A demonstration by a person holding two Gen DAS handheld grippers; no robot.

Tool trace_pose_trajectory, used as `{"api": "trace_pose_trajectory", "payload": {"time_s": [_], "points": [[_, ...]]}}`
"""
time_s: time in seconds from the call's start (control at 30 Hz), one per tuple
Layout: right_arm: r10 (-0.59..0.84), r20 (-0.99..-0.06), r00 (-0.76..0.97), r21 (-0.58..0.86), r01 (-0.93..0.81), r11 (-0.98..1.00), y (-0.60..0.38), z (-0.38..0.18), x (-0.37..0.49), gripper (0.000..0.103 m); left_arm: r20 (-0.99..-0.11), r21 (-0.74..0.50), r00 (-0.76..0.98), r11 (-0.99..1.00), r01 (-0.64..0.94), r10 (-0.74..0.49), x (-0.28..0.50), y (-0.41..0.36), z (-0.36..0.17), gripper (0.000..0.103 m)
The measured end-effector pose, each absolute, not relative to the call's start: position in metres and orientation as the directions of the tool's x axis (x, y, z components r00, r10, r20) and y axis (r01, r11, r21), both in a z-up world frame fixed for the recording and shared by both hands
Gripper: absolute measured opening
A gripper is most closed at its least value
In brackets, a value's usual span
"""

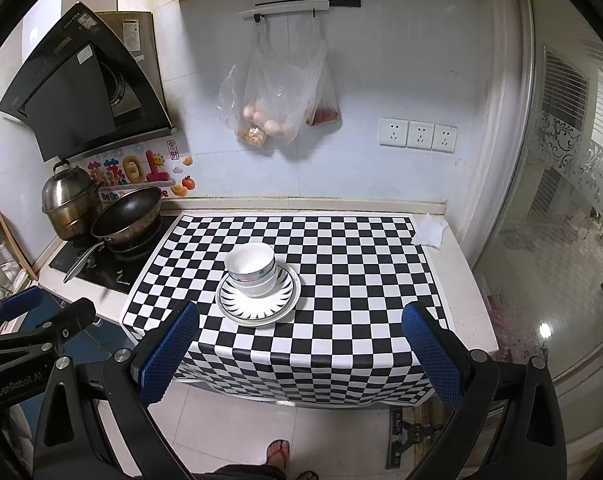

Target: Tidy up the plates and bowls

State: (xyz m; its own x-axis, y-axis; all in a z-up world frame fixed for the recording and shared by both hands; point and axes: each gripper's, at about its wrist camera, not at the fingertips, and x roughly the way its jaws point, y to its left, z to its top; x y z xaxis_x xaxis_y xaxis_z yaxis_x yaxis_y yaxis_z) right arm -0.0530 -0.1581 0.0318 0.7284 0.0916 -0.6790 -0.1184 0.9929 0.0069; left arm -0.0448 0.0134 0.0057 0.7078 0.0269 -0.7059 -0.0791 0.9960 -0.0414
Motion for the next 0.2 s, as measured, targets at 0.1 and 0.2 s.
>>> {"api": "trace_pose_trajectory", "payload": {"time_s": [0.1,0.2], "points": [[0.091,-0.683,0.725,0.005,-0.12,0.993,-0.1591,0.029,-0.0512,0.103,-0.705,-0.036,0.708,0.996,-0.076,0.028,-0.0436,0.0145,0.0051,0.091],[0.091,-0.686,0.722,0.004,-0.121,0.993,-0.1583,0.0283,-0.0492,0.103,-0.708,-0.041,0.706,0.996,-0.075,0.024,-0.0425,0.0157,0.0043,0.091]]}}
